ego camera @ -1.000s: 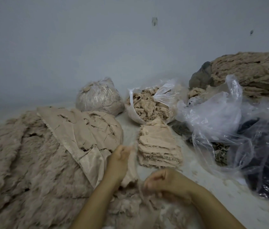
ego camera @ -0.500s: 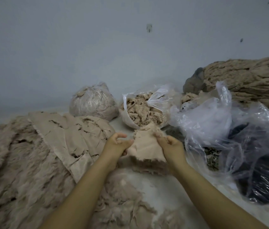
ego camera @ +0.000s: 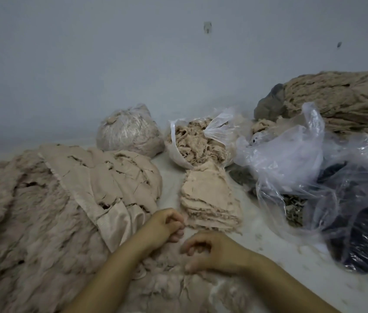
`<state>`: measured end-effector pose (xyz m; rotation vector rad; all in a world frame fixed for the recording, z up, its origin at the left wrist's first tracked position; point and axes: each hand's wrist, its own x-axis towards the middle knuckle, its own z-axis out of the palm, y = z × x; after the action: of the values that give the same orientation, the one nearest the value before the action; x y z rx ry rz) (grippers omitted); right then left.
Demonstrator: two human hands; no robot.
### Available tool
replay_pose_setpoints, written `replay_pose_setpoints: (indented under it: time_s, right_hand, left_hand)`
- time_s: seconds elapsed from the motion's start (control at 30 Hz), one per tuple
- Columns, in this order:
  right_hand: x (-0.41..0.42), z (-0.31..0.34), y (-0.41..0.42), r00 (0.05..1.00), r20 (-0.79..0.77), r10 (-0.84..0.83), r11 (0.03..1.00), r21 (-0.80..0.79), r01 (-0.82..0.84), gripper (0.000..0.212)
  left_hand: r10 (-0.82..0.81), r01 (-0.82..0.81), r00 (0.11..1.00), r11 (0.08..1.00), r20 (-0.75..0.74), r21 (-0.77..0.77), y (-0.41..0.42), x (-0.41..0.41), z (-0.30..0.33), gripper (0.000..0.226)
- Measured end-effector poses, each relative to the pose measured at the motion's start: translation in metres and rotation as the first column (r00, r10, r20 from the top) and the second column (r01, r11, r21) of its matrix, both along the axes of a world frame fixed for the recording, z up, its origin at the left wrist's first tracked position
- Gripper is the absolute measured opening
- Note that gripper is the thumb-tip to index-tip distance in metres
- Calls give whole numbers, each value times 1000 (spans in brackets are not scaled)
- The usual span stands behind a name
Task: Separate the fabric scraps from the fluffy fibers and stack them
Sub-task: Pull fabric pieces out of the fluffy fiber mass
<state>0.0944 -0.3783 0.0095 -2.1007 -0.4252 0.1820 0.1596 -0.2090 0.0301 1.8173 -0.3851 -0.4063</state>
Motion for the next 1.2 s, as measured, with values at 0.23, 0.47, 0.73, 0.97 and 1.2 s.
replay_pose_setpoints:
  time_s: [0.23,0.47,0.73,0.97,1.2]
  right_hand:
    - [-6,-2,-12,975,8,-221,954,209,215,21]
    - [-1,-9,-5,914,-151,-377,790,463,402,20]
    - [3,-11,-12,875,-92,-475,756,467,459,35]
    - [1,1,-9,928,-121,-353,826,426,370,43]
    - [8,-4,11,857,118,-501,837,318,445,26]
  left_hand:
    - [-268,240,958,945,104,222,34,-15,-6,22]
    - [-272,252,958,951,96,178,30,-28,-14,71]
    - [287,-271,957,936,39,-223,10,-28,-26,33]
    - [45,-164,971,840,-236,-517,14,-31,-20,22]
    - [78,-48,992,958,96,-281,13,-33,-22,20]
